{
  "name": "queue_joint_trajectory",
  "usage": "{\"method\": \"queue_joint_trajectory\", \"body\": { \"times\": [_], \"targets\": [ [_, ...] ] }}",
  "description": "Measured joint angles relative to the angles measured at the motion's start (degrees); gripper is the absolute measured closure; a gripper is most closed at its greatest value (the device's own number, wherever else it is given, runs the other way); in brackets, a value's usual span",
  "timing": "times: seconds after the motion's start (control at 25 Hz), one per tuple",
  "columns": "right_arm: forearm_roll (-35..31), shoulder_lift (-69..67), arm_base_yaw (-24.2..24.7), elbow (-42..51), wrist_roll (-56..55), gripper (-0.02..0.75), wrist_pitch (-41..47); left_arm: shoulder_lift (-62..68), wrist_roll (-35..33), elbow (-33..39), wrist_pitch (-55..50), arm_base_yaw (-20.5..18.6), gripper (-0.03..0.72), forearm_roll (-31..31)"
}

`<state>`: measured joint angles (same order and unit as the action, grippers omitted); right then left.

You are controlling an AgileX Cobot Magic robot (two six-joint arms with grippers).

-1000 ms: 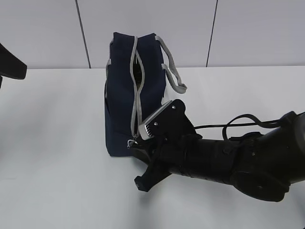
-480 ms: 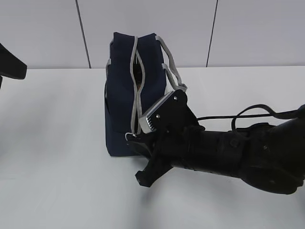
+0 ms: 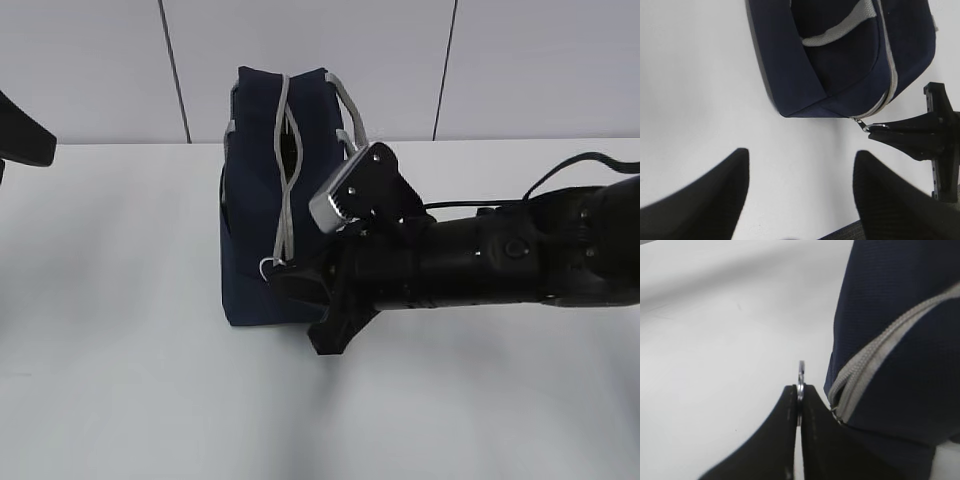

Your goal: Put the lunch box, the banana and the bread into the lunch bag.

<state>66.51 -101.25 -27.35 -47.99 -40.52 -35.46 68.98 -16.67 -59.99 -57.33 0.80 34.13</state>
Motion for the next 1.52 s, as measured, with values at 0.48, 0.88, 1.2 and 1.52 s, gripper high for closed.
{"method": "queue_joint_trajectory", "body": {
  "times": [0.48, 0.88, 1.2, 1.52],
  "targets": [
    [13.94, 0.00, 1.54, -5.28, -10.36, 0.754, -5.77, 0.00, 0.00, 0.00, 0.00, 0.00, 0.236, 0.00],
    [16.67, 0.00, 1.59, -10.18, -15.37, 0.754, -6.12, 0.00, -1.50, 0.00, -0.18, 0.00, 0.236, 0.00],
    [17.53, 0.00, 1.59, -14.00, -18.21, 0.754, -5.77, 0.00, -2.56, 0.00, -0.18, 0.00, 0.236, 0.00],
    [24.17, 0.00, 2.12, -19.39, -26.08, 0.754, -5.08, 0.00, -4.56, 0.00, -0.07, 0.00, 0.236, 0.17]
  ]
}}
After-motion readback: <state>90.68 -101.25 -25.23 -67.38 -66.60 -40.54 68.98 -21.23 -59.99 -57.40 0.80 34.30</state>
